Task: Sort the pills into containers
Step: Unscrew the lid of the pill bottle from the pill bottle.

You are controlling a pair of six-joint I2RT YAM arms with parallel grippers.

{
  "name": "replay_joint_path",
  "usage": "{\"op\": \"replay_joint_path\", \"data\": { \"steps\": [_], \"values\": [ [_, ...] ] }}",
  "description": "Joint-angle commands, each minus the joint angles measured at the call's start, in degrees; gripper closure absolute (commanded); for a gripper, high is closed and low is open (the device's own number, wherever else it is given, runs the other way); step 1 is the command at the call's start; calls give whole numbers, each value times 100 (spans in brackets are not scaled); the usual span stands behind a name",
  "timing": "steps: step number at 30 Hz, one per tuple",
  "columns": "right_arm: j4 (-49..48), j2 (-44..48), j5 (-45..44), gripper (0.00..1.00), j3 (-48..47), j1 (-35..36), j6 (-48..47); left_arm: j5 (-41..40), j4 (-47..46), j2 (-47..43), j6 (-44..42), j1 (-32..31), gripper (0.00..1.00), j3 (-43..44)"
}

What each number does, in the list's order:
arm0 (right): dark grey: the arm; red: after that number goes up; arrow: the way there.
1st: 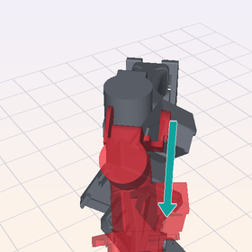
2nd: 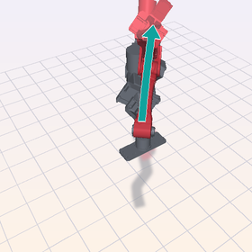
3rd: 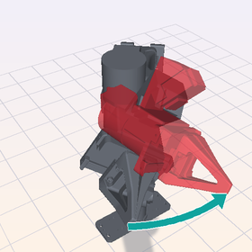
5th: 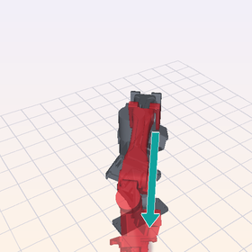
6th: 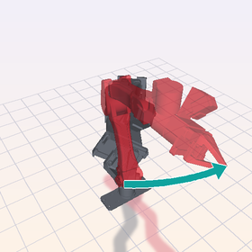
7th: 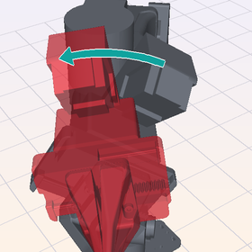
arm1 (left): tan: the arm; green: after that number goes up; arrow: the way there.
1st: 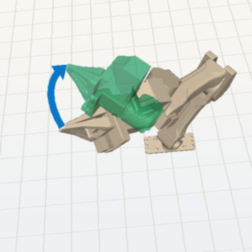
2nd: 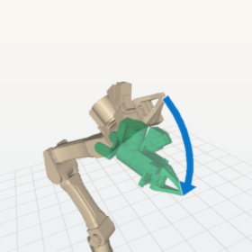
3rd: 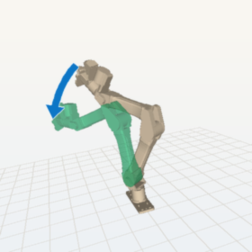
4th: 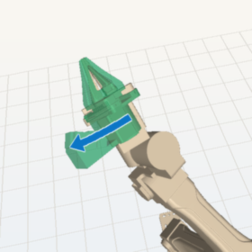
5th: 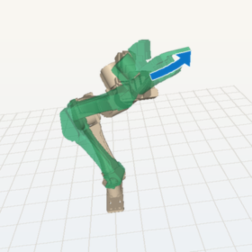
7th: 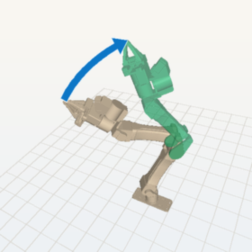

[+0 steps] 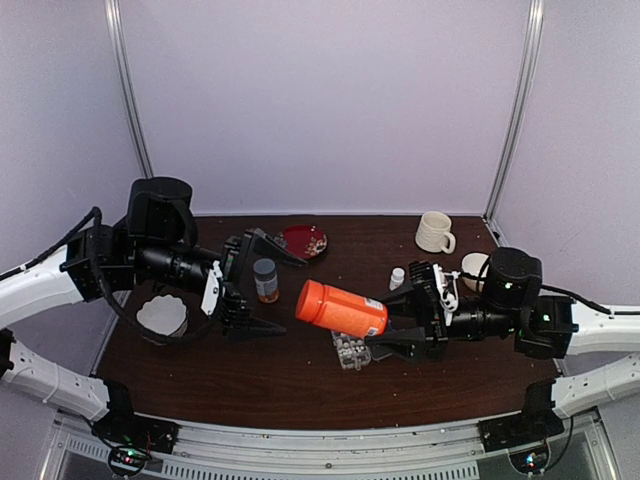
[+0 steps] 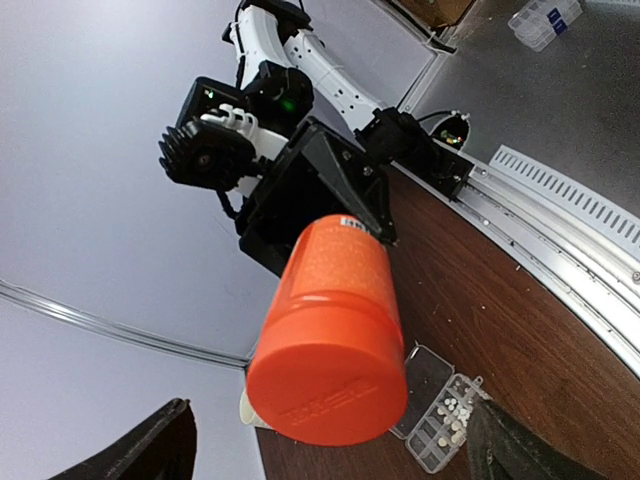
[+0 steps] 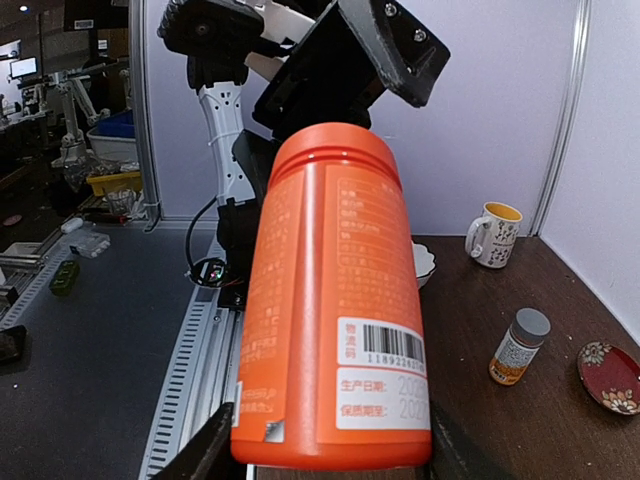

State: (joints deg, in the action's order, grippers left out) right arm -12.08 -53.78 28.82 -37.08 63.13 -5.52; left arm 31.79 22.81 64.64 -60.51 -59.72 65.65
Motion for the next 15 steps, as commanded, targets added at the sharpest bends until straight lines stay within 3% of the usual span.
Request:
{"op": "replay_joint_path", "data": {
  "steps": [1,9,15],
  "values": [
    [-151,-101,183,100,-210,-28,183,106,-401,36,-270,-86,3,164],
    [-415,-245,231,100,-230,-29,320,-130,-638,93,-196,-236,3,19],
    [-525,-267,241,100,-200,-29,375,-81,-638,170,-197,-245,11,62]
  ]
}}
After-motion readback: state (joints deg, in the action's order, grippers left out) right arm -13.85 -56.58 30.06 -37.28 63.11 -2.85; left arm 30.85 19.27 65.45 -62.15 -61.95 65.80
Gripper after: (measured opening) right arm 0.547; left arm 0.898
